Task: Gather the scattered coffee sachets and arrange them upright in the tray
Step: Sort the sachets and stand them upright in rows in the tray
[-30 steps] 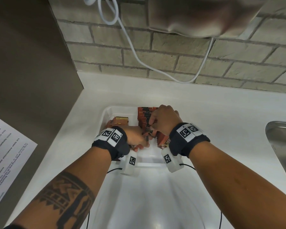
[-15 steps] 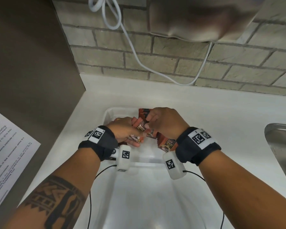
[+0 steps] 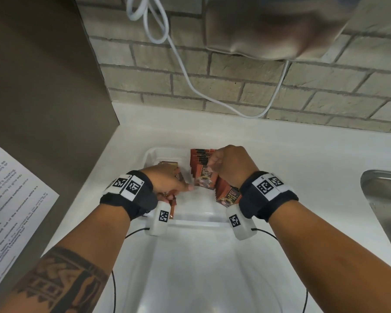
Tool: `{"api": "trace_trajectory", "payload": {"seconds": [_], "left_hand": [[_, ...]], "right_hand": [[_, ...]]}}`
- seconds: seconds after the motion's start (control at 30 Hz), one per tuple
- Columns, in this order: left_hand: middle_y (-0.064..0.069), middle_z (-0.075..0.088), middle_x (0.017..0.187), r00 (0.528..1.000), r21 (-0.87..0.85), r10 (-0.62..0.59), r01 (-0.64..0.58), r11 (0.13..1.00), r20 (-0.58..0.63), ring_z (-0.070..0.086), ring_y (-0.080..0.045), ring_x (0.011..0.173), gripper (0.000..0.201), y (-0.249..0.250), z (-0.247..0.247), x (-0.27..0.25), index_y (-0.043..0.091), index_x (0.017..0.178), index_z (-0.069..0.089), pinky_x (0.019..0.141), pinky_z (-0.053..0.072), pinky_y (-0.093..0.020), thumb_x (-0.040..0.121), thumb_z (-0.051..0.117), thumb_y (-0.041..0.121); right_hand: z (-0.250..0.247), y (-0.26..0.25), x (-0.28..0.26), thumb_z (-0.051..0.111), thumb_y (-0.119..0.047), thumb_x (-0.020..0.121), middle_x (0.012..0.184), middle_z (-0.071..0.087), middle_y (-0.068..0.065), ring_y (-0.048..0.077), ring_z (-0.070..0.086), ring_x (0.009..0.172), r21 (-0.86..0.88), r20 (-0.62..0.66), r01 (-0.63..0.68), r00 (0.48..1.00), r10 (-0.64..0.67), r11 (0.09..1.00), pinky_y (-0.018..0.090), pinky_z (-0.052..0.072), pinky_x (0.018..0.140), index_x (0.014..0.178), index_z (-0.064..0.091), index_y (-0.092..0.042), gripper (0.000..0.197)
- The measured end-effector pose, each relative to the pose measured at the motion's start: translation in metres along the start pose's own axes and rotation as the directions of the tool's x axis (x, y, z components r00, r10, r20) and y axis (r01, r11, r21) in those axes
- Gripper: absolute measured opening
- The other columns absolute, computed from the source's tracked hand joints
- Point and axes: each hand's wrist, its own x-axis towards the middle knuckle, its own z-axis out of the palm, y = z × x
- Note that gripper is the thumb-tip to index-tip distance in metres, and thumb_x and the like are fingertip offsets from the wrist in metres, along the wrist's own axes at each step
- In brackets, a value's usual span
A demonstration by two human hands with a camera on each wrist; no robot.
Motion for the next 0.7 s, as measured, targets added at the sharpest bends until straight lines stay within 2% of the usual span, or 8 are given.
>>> {"api": "trace_trajectory", "payload": {"seconds": [0.1, 0.23, 0.3, 0.37, 0.5, 0.63, 0.7], "left_hand": [[-0.002, 0.068, 0.075, 0.998, 0.133, -0.012, 0.004, 0.991, 0.055, 0.064, -0.018, 0.068, 0.034, 0.005, 0.010, 0.008, 0.007, 0.101, 0.069, 0.065, 0.056, -0.029, 0.087, 0.075, 0.037], [-0.002, 0.066, 0.083, 0.988, 0.213, -0.042, 0.009, 0.977, 0.150, 0.059, -0.017, 0.069, 0.019, 0.014, 0.029, 0.020, 0.017, 0.104, 0.065, 0.058, 0.048, -0.024, 0.092, 0.070, 0.030], [-0.004, 0.065, 0.087, 0.984, 0.217, -0.051, 0.013, 0.976, 0.171, 0.056, -0.016, 0.066, 0.029, 0.016, 0.035, 0.025, 0.017, 0.120, 0.061, 0.054, 0.046, -0.022, 0.094, 0.068, 0.027], [-0.006, 0.064, 0.091, 0.981, 0.229, -0.053, 0.009, 0.973, 0.185, 0.055, -0.018, 0.067, 0.041, 0.017, 0.038, 0.030, 0.011, 0.131, 0.058, 0.054, 0.045, -0.022, 0.094, 0.067, 0.026], [-0.006, 0.066, 0.091, 0.983, 0.272, -0.048, -0.002, 0.962, 0.175, 0.057, -0.021, 0.073, 0.041, 0.020, 0.039, 0.034, 0.004, 0.125, 0.062, 0.055, 0.045, -0.022, 0.094, 0.067, 0.031], [-0.004, 0.066, 0.087, 0.984, 0.243, -0.053, 0.010, 0.970, 0.173, 0.057, -0.019, 0.069, 0.044, 0.019, 0.037, 0.036, 0.009, 0.131, 0.059, 0.052, 0.045, -0.020, 0.094, 0.068, 0.031], [-0.004, 0.066, 0.088, 0.984, 0.247, -0.050, 0.007, 0.969, 0.170, 0.057, -0.020, 0.070, 0.036, 0.018, 0.037, 0.037, 0.013, 0.124, 0.061, 0.052, 0.045, -0.021, 0.093, 0.068, 0.031]], "right_hand": [[0.012, 0.001, 0.005, 0.064, -0.019, 0.082, 0.079, 0.069, -0.012, 0.015, 0.064, 0.086, -0.138, 0.001, -0.014, 1.000, 0.014, 0.990, 0.033, 0.054, 0.080, 0.075, 0.076, -0.026, 0.016], [0.024, -0.003, 0.012, 0.057, -0.023, 0.080, 0.093, 0.069, -0.003, 0.021, 0.063, 0.090, -0.295, -0.001, -0.025, 1.000, 0.026, 0.955, 0.037, 0.056, 0.083, 0.082, 0.074, -0.021, 0.018], [0.028, -0.002, 0.015, 0.056, -0.024, 0.079, 0.092, 0.070, -0.003, 0.020, 0.064, 0.089, -0.310, 0.004, -0.032, 0.999, 0.035, 0.950, 0.038, 0.056, 0.083, 0.084, 0.074, -0.020, 0.019], [0.029, 0.000, 0.016, 0.055, -0.025, 0.079, 0.091, 0.070, -0.003, 0.019, 0.064, 0.089, -0.322, 0.019, -0.032, 0.999, 0.041, 0.946, 0.037, 0.056, 0.082, 0.085, 0.074, -0.019, 0.020], [0.028, 0.001, 0.018, 0.052, -0.025, 0.078, 0.086, 0.069, -0.002, 0.020, 0.064, 0.084, -0.331, 0.033, -0.032, 0.998, 0.045, 0.943, 0.036, 0.056, 0.077, 0.079, 0.072, -0.019, 0.021], [0.027, 0.003, 0.018, 0.055, -0.025, 0.079, 0.091, 0.069, -0.003, 0.020, 0.063, 0.087, -0.324, 0.049, -0.009, 0.998, 0.027, 0.946, 0.039, 0.056, 0.082, 0.082, 0.074, -0.020, 0.020], [0.025, 0.002, 0.017, 0.057, -0.023, 0.081, 0.094, 0.069, -0.004, 0.020, 0.063, 0.091, -0.334, 0.056, 0.007, 0.998, 0.012, 0.942, 0.039, 0.055, 0.084, 0.083, 0.075, -0.022, 0.018]]}}
